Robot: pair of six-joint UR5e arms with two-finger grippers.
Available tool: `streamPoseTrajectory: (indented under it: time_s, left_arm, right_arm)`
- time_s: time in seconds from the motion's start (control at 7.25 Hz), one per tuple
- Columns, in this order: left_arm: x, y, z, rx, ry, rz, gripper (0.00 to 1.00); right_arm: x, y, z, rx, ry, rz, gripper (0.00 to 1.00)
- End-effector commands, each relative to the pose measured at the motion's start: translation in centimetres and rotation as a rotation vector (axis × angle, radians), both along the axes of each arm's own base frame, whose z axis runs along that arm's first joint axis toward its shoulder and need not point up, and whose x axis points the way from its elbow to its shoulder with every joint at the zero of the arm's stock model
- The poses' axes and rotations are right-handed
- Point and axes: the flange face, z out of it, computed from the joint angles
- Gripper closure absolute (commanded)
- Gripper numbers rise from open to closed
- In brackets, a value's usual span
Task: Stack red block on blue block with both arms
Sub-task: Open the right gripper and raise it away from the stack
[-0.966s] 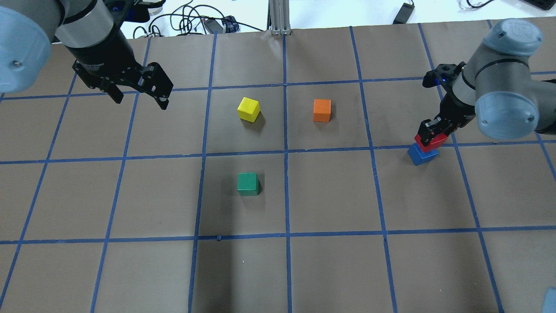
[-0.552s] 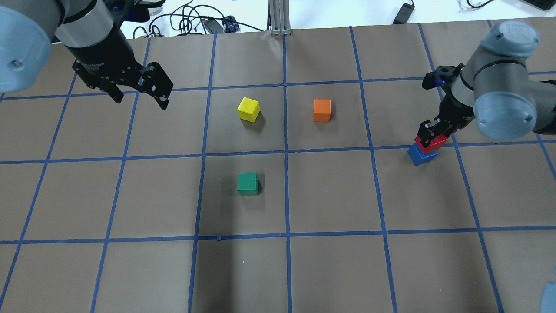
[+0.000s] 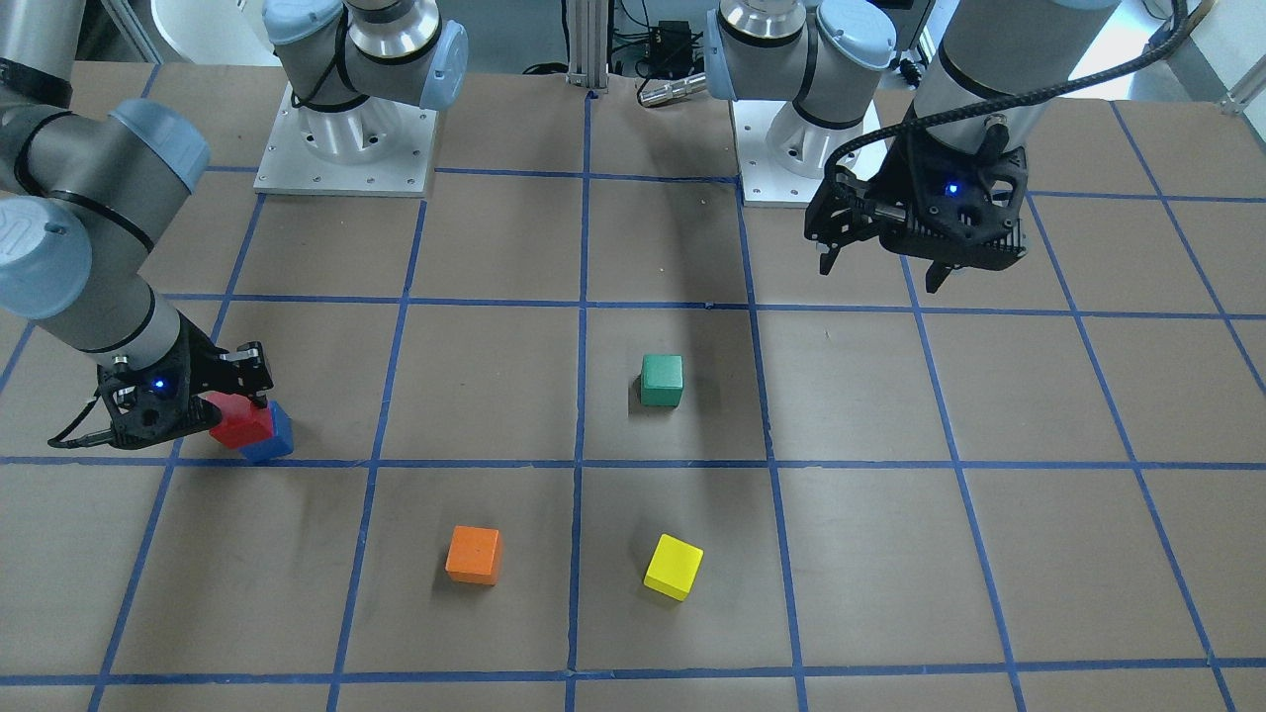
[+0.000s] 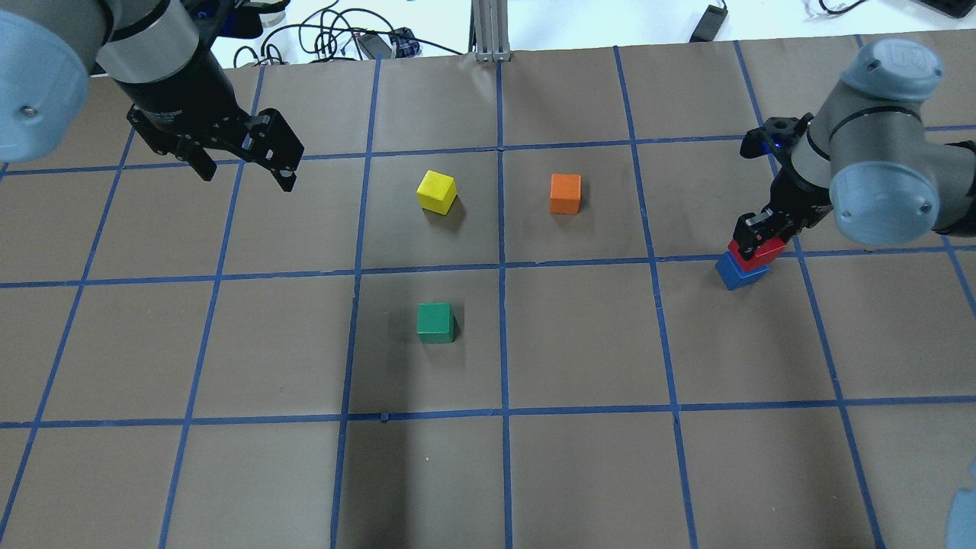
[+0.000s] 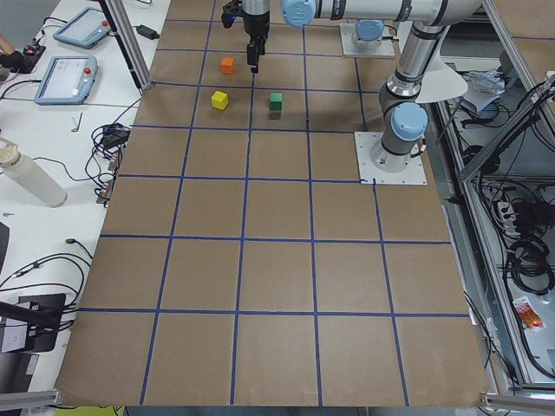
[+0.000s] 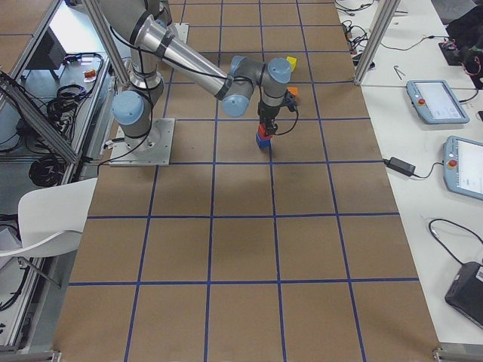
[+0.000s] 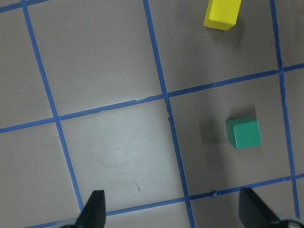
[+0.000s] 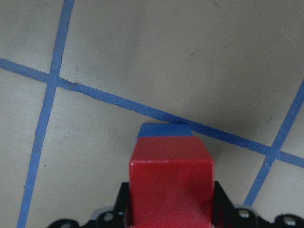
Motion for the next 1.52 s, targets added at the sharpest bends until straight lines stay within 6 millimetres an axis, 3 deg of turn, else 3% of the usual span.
streamPoseTrajectory:
  time_s: [0.0, 0.14, 0.41, 0.55, 0.83, 0.97, 1.38]
  left_arm:
    - [0.0, 0.0, 0.0, 0.0, 0.0, -0.001, 0.0]
    - [0.0, 0.0, -0.1, 0.002, 0.0, -0.001, 0.0]
    - [0.0, 0.0, 0.0, 0.0, 0.0, 0.0, 0.0]
    - [0.0, 0.0, 0.1, -0.002, 0.0, -0.001, 0.0]
    - [0.0, 0.0, 0.1, -0.002, 0.0, 0.0, 0.0]
    - [0.0, 0.0, 0.2, -0.003, 0.0, -0.001, 0.0]
    - [0.0, 0.0, 0.2, -0.003, 0.0, -0.001, 0.0]
  right_arm:
    - [0.0, 0.0, -0.1, 0.0, -0.002, -0.005, 0.07]
    - [0.0, 0.0, 0.1, -0.002, 0.001, -0.006, 0.0]
    - [-0.1, 0.0, 1.2, -0.003, 0.009, -0.008, 0.0]
    - [0.1, 0.4, 3.1, 0.009, 0.014, -0.038, 0.0]
    - [1.1, 0.6, 8.8, 0.041, 0.01, -0.153, 0.0]
    - [2.6, -0.1, 11.1, 0.048, 0.013, -0.152, 0.0]
    - [12.7, 0.2, 17.2, 0.046, 0.045, -0.216, 0.0]
